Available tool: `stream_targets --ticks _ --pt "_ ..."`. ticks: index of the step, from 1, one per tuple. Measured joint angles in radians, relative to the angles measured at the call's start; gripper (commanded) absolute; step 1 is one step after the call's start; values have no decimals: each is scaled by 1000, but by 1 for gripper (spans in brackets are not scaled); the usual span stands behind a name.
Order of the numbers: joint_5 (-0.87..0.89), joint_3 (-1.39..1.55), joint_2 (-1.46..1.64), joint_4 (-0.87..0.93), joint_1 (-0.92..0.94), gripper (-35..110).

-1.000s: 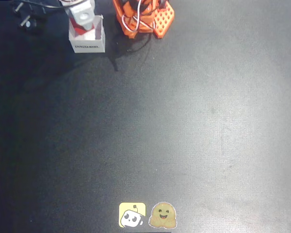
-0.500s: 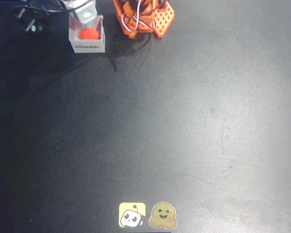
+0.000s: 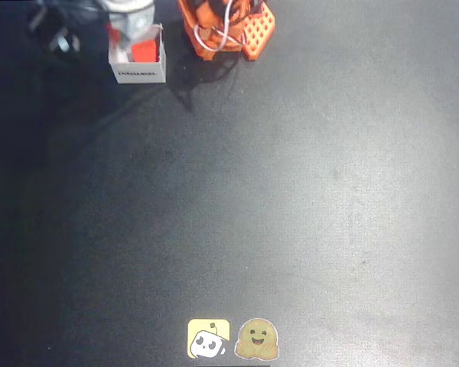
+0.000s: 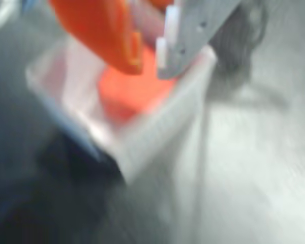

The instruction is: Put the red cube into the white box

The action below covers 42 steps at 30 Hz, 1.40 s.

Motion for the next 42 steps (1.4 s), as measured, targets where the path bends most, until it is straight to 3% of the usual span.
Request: stream_targets --ticks 11,17,29,42 --pt "46 66 57 -307 -643 0" --pt "46 84 71 -351 -844 0" --pt "52 278 385 -222 -1012 0" --pt "63 465 703 -44 -1063 0"
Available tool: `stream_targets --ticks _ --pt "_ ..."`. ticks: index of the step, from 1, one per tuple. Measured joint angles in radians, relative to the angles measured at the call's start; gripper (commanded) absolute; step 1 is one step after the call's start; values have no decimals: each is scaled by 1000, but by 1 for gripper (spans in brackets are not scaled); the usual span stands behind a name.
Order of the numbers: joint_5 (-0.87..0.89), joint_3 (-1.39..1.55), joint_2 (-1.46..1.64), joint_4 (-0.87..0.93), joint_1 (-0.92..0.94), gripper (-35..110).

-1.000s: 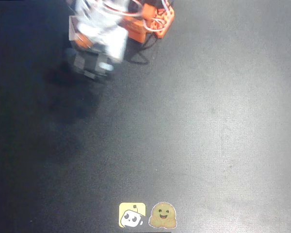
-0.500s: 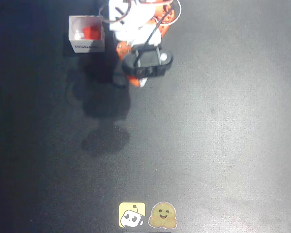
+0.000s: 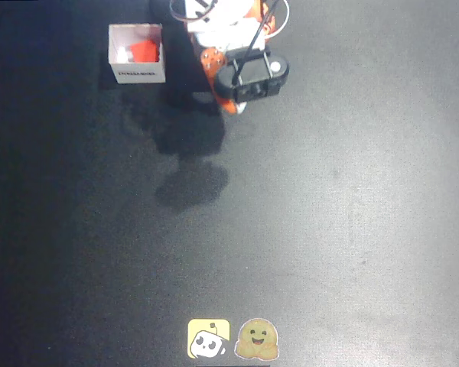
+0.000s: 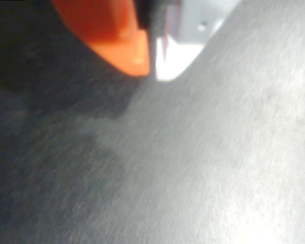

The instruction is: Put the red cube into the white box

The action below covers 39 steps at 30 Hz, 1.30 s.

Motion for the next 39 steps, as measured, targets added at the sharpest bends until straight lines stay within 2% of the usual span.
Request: stream_targets --ticks 14,29,39 --pt "25 78 25 12 -2 0" --pt "66 301 31 -232 -2 0" --pt "69 304 20 -161 20 0"
